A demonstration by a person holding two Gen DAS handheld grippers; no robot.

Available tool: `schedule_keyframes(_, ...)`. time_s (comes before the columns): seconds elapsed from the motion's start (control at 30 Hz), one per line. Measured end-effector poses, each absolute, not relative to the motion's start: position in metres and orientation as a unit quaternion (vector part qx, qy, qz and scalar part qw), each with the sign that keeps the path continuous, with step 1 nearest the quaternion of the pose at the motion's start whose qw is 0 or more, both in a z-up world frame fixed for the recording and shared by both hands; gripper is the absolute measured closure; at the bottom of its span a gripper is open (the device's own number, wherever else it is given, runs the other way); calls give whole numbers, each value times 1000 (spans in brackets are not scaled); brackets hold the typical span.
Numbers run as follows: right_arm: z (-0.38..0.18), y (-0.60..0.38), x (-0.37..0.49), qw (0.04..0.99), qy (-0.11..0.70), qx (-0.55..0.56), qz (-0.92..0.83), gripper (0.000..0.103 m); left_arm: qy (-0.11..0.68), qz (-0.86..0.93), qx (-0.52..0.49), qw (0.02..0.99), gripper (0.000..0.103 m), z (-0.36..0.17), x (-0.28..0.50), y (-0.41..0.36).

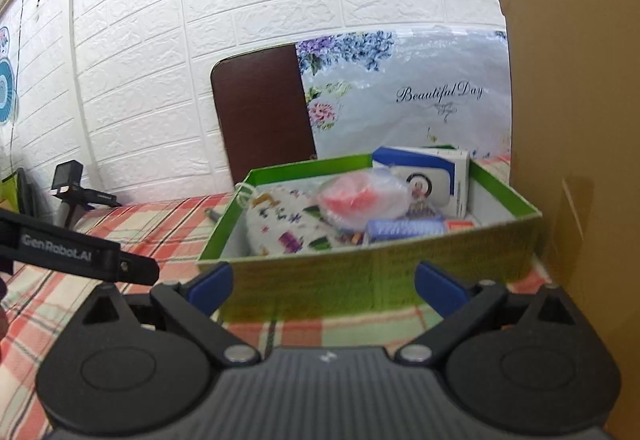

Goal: Organize objects
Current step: 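Move the right gripper to the black white-capped marker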

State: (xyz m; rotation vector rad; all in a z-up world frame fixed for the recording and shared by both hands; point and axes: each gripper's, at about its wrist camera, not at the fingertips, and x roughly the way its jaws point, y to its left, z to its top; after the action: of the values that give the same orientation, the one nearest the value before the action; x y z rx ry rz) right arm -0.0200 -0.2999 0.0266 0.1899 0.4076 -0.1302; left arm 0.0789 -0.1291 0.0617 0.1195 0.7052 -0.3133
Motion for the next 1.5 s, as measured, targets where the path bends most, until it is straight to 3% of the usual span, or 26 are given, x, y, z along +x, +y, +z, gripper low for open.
schedule_keyframes(0.47,48,-267,-35,976,192,95,-45,13,323,-118,52,937,17,59,68,-83)
schedule_keyframes(1.0,58,-194,9,976,214,4,40,43,336,-63,16,940,14,30,102,-15)
schedule_keyframes(1.2,60,-157,68,963,242,-90,78,63,323,5,21,946,11,-7,130,23)
schedule_keyframes(1.37,47,-150,170,939,318,-115,64,80,289,13,-3,957,7,-18,127,35)
schedule_keyframes(1.5,27,-145,245,917,375,-130,24,82,277,17,-7,961,7,-19,128,34)
